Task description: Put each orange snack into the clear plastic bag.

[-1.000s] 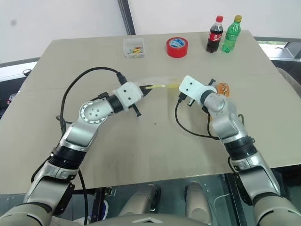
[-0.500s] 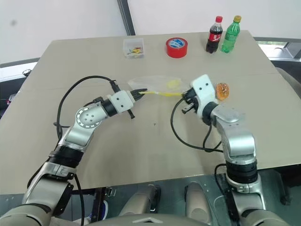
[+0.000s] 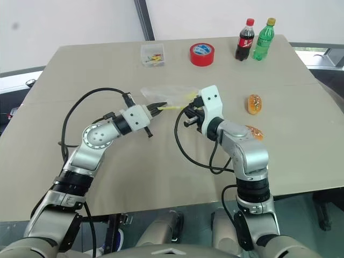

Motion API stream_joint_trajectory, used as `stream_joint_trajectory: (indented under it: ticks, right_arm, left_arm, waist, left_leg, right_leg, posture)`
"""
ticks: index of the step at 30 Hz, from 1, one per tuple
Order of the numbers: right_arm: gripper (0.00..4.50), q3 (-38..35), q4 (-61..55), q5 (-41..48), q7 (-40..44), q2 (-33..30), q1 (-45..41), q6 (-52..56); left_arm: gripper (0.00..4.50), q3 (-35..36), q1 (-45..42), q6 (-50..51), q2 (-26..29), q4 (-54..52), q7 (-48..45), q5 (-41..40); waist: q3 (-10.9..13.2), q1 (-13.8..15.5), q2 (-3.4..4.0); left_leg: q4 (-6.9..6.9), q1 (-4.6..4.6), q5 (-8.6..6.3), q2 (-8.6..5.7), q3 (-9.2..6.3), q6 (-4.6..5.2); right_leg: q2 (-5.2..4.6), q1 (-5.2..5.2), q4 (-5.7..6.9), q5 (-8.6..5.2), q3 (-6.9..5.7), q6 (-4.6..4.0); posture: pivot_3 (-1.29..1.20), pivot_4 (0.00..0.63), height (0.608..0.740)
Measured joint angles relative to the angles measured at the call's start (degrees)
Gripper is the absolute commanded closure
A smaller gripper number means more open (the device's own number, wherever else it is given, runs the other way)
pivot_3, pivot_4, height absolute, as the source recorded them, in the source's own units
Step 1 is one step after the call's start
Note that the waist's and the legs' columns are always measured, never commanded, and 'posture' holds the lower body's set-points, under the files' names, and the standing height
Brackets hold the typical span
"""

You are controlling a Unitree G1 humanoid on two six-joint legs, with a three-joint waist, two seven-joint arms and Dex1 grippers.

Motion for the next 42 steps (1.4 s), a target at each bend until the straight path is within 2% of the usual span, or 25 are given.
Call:
stream_joint_trajectory:
  ticks: [4, 8, 13, 17, 20, 23, 24, 25, 28, 31, 33, 36, 39, 41, 42]
  right_arm:
    - [4.46, -2.0, 3.3, 2.5, -1.4, 2.6, -0.4, -0.8]
    - [4.46, -8.0, 9.1, 8.2, -4.2, 8.0, -1.9, -1.9]
    - [4.46, -15.9, 19.3, 16.5, -7.5, 8.1, -2.2, -4.4]
    - [4.46, -16.2, 23.3, 20.4, -8.3, 8.1, -2.6, -6.6]
    - [4.46, -14.1, 24.7, 19.5, -8.1, 8.0, -3.0, -11.0]
    - [4.46, -5.8, 24.6, 13.3, -5.1, 6.9, -3.2, -19.5]
    - [4.46, 0.8, 24.6, 8.1, -2.8, 4.3, -3.1, -25.2]
    - [4.46, 3.9, 24.6, 6.1, -1.6, 3.0, -3.1, -27.3]
    - [4.46, 19.0, 26.1, -8.0, 3.1, -4.3, -2.3, -42.2]
    - [4.46, 23.7, 30.4, -15.5, 2.1, -6.2, -2.7, -49.5]
    - [4.46, 27.3, 36.5, -24.1, -2.1, -8.7, -5.7, -55.3]
    - [4.46, 28.4, 40.9, -30.7, -5.8, -11.4, -8.5, -59.5]
    - [3.79, 28.9, 43.5, -35.9, -8.4, -13.9, -10.5, -62.4]
    - [2.99, 29.2, 44.5, -38.4, -9.2, -15.3, -11.1, -64.0]
    - [2.73, 29.2, 44.6, -39.0, -9.3, -15.6, -11.1, -64.3]
  left_arm:
    - [4.50, 0.5, 1.4, 0.2, 0.3, -2.0, -1.0, -0.9]
    - [4.50, 1.2, 3.3, 0.4, 0.6, -3.5, -2.4, -2.2]
    - [4.50, 1.6, 5.7, 0.5, 1.4, -4.4, -4.8, -4.0]
    - [4.50, 1.7, 6.5, 0.8, 1.4, -4.7, -6.0, -5.6]
    - [4.50, 2.1, 7.3, 1.2, 1.5, -4.7, -7.0, -7.3]
    - [4.50, 2.2, 7.4, 2.5, 1.4, -4.7, -8.8, -10.3]
    - [4.50, 2.4, 7.4, 3.7, 1.4, -4.7, -10.4, -12.4]
    - [4.50, 2.5, 7.4, 4.3, 1.3, -4.6, -11.1, -13.2]
    - [4.50, 3.4, 7.3, 7.3, 2.1, -2.6, -17.5, -18.5]
    - [4.50, 3.8, 7.0, 7.6, 2.3, -1.3, -21.6, -20.6]
    - [4.50, 4.1, 6.5, 7.1, 2.5, -0.2, -24.8, -22.2]
    - [4.50, 5.2, 6.6, 6.1, 3.0, 0.7, -27.2, -22.9]
    - [4.50, 6.5, 6.7, 4.6, 3.3, 1.5, -29.0, -23.4]
    - [4.50, 6.7, 6.7, 3.9, 3.4, 2.6, -29.4, -23.5]
    - [4.50, 6.8, 6.7, 3.7, 3.3, 2.9, -29.5, -23.5]
  waist:
    - [0.0, -0.2, 0.01]
    - [0.0, -0.2, 0.02]
    - [0.0, 0.0, 0.03]
    - [0.0, -0.8, 0.04]
    - [0.0, -1.5, 0.05]
    - [0.0, -1.8, 0.07]
    - [0.0, -1.8, 0.07]
    - [0.0, -1.8, 0.07]
    - [0.0, -1.8, 0.05]
    - [0.0, -1.6, 0.05]
    - [0.0, -1.5, 0.05]
    - [0.0, -1.4, 0.05]
    - [0.0, -1.4, 0.05]
    - [0.0, -1.5, 0.05]
    - [0.0, -1.5, 0.05]
  left_leg:
    - [-0.01, 0.00, 0.00, 0.01, 0.01, 0.00]
    - [0.00, 0.03, 0.00, 0.01, 0.03, 0.00]
    - [0.00, 0.03, 0.00, 0.00, 0.06, 0.00]
    - [-0.02, 0.03, 0.00, 0.01, 0.11, 0.00]
    - [-0.01, 0.04, 0.00, 0.01, 0.15, 0.00]
    - [-0.01, 0.04, 0.00, 0.03, 0.23, 0.00]
    - [0.00, 0.04, 0.00, 0.02, 0.26, 0.00]
    - [0.01, 0.04, 0.00, 0.02, 0.27, 0.00]
    - [0.05, 0.05, 0.00, 0.02, 0.26, 0.00]
    - [0.06, 0.06, 0.01, 0.03, 0.24, -0.02]
    - [0.10, 0.07, 0.02, 0.03, 0.26, -0.03]
    - [0.10, 0.07, 0.02, 0.03, 0.24, -0.04]
    - [0.08, 0.06, 0.02, 0.03, 0.24, -0.04]
    - [0.08, 0.07, 0.02, 0.03, 0.25, -0.04]
    - [0.07, 0.07, 0.02, 0.04, 0.26, -0.04]
  right_leg:
    - [0.01, -0.02, 0.04, 0.00, 0.03, 0.00]
    - [0.03, -0.04, 0.09, 0.00, 0.06, 0.00]
    - [0.01, -0.04, 0.11, 0.00, 0.08, 0.00]
    - [0.02, -0.12, 0.22, -0.01, 0.14, -0.01]
    - [0.02, -0.14, 0.27, -0.01, 0.17, -0.01]
    - [0.05, -0.26, 0.36, -0.01, 0.23, 0.00]
    - [0.05, -0.29, 0.37, -0.01, 0.24, 0.00]
    - [0.04, -0.29, 0.37, -0.01, 0.24, 0.00]
    - [0.05, -0.30, 0.36, -0.01, 0.21, 0.01]
    - [0.07, -0.29, 0.40, -0.01, 0.22, 0.00]
    - [0.07, -0.29, 0.42, -0.01, 0.23, 0.00]
    - [0.08, -0.30, 0.41, -0.02, 0.22, 0.00]
    - [0.08, -0.29, 0.39, -0.02, 0.23, 0.00]
    - [0.08, -0.28, 0.38, -0.02, 0.24, 0.00]
    - [0.09, -0.27, 0.39, -0.02, 0.25, 0.00]
  posture:
    - [0.00, 0.150, 0.740]
    - [0.00, 0.150, 0.740]
    - [0.00, 0.150, 0.740]
    - [0.00, 0.150, 0.740]
    - [0.00, 0.150, 0.740]
    - [0.00, 0.150, 0.740]
    - [0.00, 0.150, 0.740]
    - [0.00, 0.150, 0.740]
    - [0.00, 0.150, 0.740]
    - [0.00, 0.150, 0.740]
    - [0.00, 0.150, 0.740]
    - [0.00, 0.150, 0.740]
    - [0.00, 0.150, 0.740]
    - [0.00, 0.150, 0.740]
    - [0.00, 0.150, 0.740]
